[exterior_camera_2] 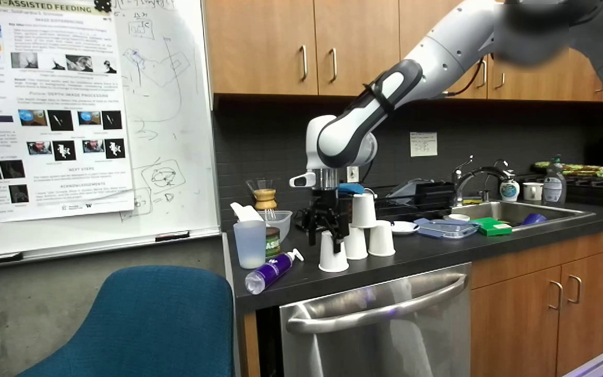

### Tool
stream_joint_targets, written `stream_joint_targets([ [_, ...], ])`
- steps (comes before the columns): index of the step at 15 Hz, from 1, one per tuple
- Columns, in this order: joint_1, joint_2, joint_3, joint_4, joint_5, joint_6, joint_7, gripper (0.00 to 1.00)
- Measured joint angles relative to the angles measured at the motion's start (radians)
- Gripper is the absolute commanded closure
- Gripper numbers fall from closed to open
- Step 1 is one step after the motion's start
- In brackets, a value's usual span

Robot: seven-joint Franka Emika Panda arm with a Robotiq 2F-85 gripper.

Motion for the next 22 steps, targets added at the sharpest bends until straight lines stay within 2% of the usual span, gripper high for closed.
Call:
stream_joint_targets([
  [22, 0.004, 0.016, 0.000, -0.007, 0.003, 0.009, 0.012, 0.00],
])
